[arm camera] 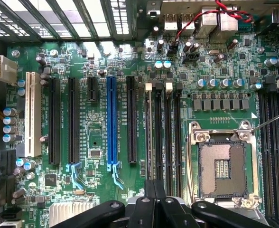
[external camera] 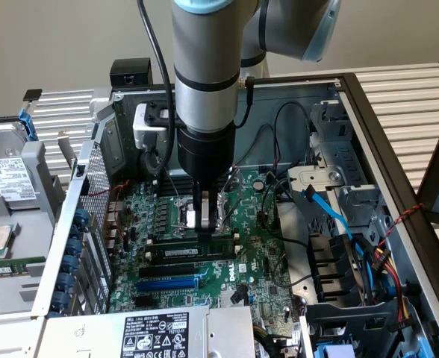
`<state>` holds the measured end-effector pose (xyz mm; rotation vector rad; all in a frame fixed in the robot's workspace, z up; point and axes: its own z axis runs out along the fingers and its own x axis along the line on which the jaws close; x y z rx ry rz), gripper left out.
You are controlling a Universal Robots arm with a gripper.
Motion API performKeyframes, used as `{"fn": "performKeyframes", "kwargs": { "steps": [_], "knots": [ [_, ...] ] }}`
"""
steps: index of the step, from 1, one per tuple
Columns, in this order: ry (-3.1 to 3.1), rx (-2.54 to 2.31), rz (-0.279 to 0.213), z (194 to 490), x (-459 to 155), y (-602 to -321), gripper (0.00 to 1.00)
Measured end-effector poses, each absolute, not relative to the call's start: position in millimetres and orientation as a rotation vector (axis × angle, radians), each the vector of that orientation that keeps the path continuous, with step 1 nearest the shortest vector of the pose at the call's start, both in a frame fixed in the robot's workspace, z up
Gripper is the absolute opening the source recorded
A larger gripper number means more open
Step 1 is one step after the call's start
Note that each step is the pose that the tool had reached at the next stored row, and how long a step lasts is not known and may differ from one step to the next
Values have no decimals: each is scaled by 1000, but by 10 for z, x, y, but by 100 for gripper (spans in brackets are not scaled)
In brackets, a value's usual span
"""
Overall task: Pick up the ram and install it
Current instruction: 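Press down the ram until it locks into place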
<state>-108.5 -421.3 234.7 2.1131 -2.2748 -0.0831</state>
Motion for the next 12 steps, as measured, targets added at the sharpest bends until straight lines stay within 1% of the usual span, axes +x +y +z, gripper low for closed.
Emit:
{"fn": "performKeyframes", "kwargs": {
  "steps": [12],
  "knots": [
    [-2276,2115,-80,2280,-1084,-4212,10]
  ]
}}
